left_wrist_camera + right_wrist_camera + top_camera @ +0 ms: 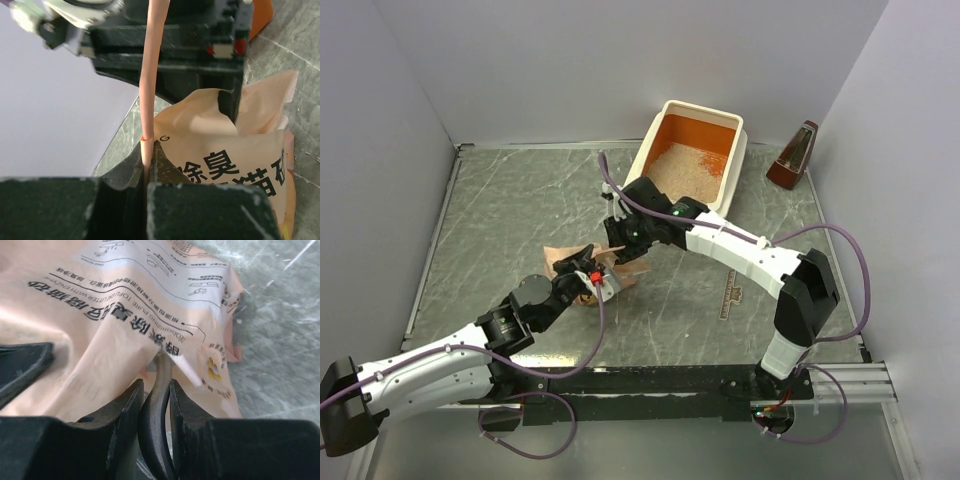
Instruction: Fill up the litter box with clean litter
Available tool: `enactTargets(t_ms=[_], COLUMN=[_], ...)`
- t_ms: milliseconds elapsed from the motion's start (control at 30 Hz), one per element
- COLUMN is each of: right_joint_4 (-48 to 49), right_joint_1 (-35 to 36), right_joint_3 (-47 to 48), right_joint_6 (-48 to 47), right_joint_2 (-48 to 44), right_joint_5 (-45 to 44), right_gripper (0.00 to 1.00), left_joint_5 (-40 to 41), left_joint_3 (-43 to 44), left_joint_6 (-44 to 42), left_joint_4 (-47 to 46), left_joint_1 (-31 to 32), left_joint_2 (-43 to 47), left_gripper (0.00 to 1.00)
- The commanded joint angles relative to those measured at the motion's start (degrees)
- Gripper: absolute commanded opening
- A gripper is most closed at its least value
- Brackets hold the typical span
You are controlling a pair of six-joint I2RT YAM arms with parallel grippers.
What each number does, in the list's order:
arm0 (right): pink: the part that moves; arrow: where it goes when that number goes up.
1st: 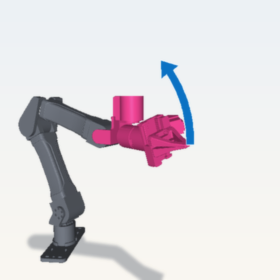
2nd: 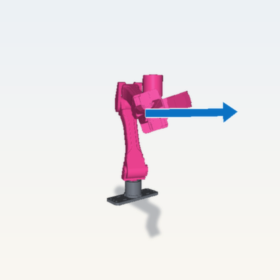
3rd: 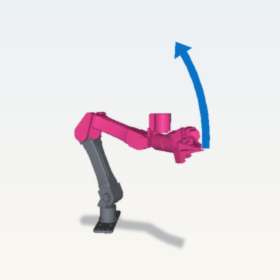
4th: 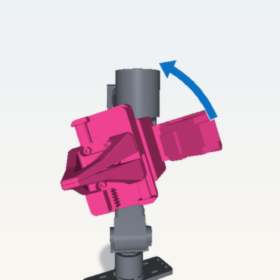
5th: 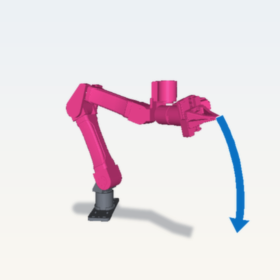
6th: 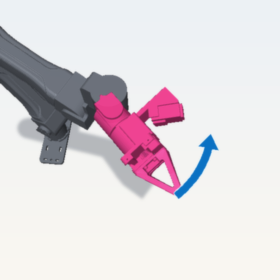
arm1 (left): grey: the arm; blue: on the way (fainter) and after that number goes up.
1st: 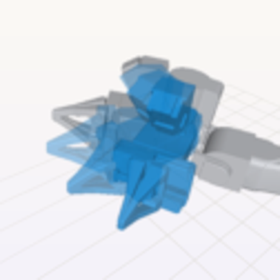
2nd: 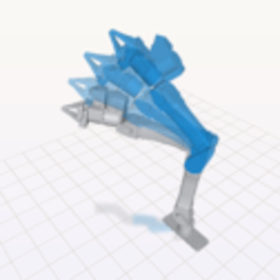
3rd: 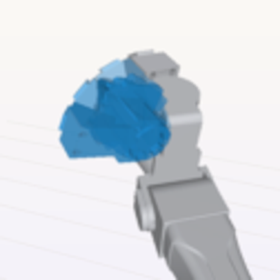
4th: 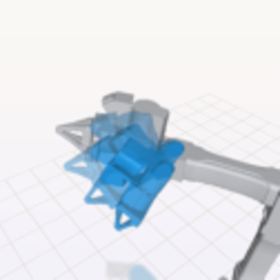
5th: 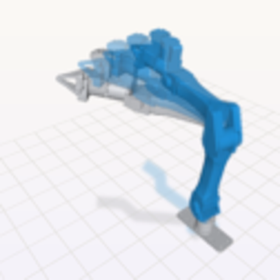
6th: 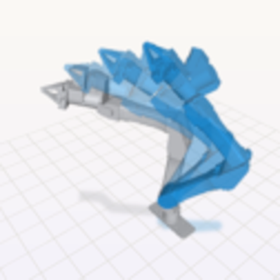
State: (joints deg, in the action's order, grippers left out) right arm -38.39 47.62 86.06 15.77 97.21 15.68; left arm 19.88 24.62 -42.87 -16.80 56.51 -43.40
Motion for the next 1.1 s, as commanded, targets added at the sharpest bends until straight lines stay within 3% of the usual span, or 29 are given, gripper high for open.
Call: enactTargets(t_ms=[0,533,1067], right_joint_4=[3.1,39.8,63.4], right_joint_1=[-0.2,-9.5,-15.6], right_joint_3=[-6.0,-33.7,-48.3], right_joint_6=[1.9,21.5,37.0], right_joint_2=[2.5,-7.5,-18.0], right_joint_5=[2.6,31.5,40.5], right_gripper=[0.00,0.00,0.00], left_joint_5=[-1.9,-2.0,-1.3], left_joint_3=[0.8,0.5,0.3], left_joint_6=[-0.5,-0.7,-1.1], left_joint_4=[-7.1,-6.9,-7.1], left_joint_1=[0.9,0.9,0.9], left_joint_2=[1.6,0.2,-1.5], left_gripper=[0.01,0.01,0.01])
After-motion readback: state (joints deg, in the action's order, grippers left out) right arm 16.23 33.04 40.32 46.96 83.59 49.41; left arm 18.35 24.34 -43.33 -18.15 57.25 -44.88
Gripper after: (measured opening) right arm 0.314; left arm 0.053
